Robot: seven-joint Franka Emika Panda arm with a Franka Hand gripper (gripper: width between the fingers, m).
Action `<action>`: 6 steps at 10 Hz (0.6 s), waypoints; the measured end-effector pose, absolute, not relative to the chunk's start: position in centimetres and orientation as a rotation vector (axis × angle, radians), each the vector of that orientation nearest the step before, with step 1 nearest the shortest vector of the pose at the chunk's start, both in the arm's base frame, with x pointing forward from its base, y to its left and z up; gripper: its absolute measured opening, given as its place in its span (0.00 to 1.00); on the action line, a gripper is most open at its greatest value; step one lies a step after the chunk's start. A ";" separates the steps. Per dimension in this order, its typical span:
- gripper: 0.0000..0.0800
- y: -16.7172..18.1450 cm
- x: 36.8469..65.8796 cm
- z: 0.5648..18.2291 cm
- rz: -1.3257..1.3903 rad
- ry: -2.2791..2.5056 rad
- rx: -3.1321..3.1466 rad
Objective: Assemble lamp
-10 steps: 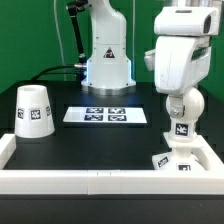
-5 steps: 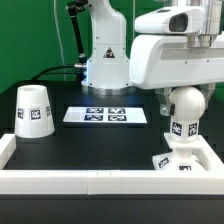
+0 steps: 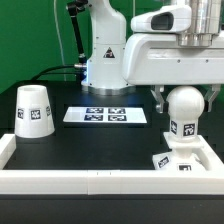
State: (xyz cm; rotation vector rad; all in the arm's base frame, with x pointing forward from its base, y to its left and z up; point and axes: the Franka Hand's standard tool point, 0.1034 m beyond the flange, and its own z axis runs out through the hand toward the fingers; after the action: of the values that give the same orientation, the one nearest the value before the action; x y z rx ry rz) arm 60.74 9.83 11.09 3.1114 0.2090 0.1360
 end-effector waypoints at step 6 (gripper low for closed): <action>0.72 9.6 60.1 10.7 0.095 -0.766 3.043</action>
Offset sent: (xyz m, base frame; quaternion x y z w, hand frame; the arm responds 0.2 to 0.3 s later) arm -0.0129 -0.0019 0.0020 -0.0302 -0.0115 0.2396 0.9703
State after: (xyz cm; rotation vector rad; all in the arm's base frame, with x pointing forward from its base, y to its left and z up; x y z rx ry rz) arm 60.06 9.62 10.71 3.0429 -0.7655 0.0952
